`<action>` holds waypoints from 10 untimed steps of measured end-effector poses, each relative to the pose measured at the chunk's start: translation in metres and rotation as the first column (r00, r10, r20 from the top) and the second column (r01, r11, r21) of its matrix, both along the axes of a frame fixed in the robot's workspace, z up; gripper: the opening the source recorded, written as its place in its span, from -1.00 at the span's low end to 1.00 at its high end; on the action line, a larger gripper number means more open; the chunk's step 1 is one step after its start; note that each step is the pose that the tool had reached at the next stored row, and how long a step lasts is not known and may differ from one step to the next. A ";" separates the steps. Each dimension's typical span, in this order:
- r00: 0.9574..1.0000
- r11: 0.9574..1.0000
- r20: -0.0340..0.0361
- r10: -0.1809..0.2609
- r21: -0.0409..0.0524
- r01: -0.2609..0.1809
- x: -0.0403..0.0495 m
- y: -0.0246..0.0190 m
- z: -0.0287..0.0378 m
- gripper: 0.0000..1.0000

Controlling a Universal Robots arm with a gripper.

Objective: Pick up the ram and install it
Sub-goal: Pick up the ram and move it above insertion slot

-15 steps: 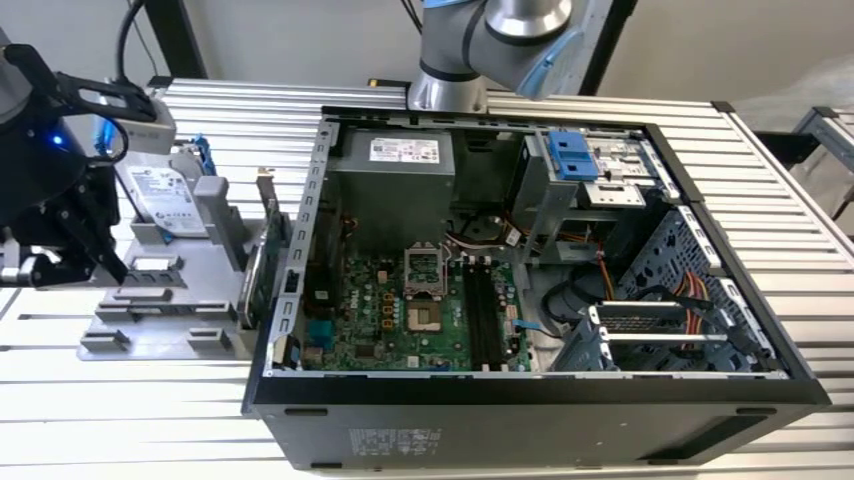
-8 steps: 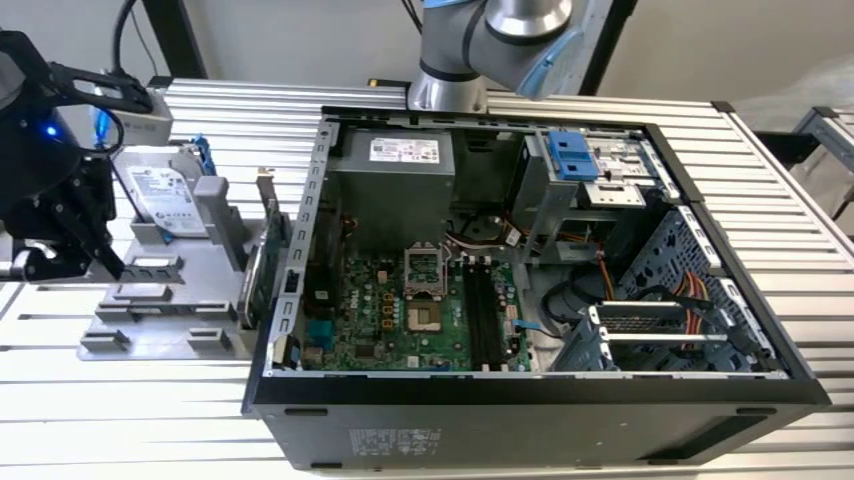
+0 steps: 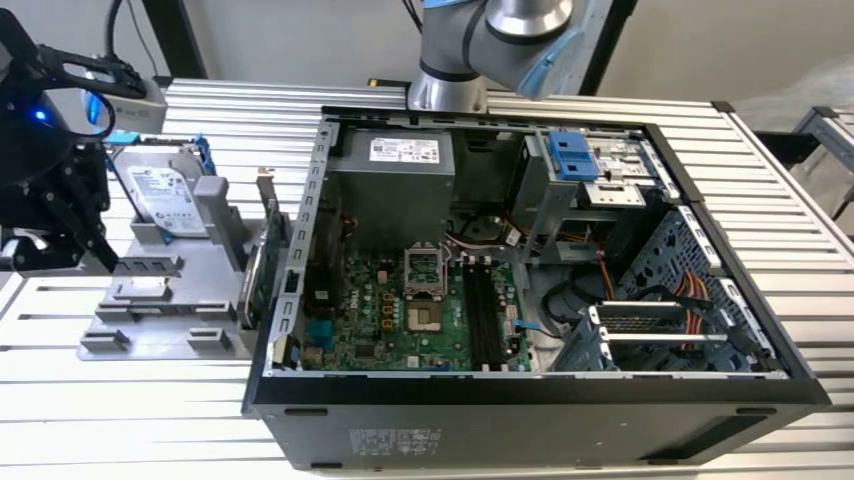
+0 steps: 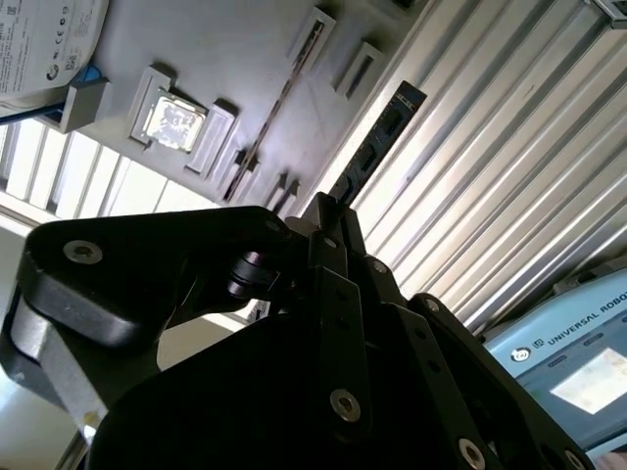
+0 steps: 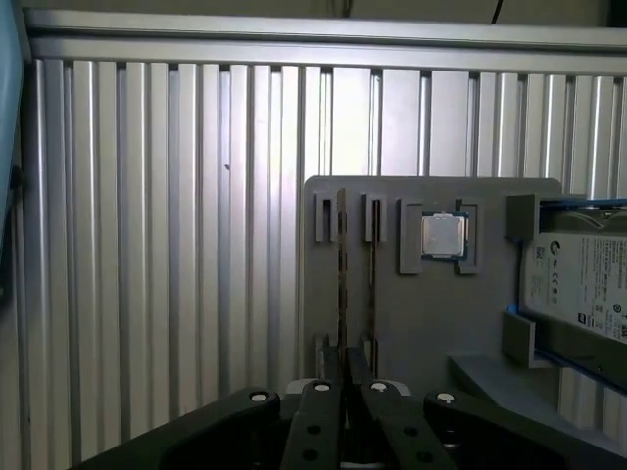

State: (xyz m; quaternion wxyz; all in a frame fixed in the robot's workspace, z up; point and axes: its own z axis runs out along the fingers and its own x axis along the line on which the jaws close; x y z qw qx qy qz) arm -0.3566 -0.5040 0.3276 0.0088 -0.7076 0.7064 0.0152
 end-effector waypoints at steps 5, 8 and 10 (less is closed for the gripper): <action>1.000 1.000 0.000 0.000 0.000 0.000 0.0000 0.0000 0.0045 -1.00; 1.000 1.000 0.000 0.000 0.000 0.000 0.0000 0.0000 0.0071 -1.00; 1.000 1.000 0.000 0.000 0.000 0.000 0.0000 0.0000 0.0089 -1.00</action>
